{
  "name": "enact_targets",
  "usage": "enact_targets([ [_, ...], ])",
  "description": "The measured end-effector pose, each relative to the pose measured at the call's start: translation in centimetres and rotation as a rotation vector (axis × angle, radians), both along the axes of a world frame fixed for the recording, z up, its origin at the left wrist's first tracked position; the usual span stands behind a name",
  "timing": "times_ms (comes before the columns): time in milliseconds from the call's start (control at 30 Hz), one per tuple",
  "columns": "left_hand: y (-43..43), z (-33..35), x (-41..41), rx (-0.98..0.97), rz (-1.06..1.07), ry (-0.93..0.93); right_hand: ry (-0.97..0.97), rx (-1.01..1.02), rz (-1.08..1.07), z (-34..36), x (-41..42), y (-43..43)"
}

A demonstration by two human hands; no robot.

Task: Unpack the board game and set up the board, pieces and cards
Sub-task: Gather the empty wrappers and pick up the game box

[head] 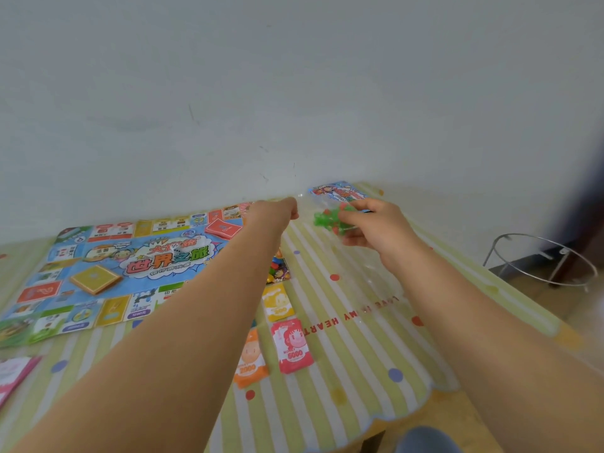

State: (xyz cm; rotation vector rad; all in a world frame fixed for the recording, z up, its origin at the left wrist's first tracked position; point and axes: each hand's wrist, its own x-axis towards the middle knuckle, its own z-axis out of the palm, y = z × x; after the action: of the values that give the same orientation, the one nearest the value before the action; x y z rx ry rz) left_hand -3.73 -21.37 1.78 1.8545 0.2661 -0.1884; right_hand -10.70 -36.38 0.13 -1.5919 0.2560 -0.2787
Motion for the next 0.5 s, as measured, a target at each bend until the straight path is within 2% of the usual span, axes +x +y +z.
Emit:
enact_targets([
  [133,-0.5,-0.9,1.4,0.112,-0.088,-0.059,-0.003,0.014,-0.032,0.1,1.2,-0.3],
  [267,-0.5,-1.3,2.4,0.073,-0.116,-0.034,0.015,-0.051,-0.022,0.0,2.1,-0.3],
  [500,0.5,-2.0,3.1,0.146,-0.220,-0.118,0.044,-0.362,-0.114,-0.8,4.2,-0.1],
])
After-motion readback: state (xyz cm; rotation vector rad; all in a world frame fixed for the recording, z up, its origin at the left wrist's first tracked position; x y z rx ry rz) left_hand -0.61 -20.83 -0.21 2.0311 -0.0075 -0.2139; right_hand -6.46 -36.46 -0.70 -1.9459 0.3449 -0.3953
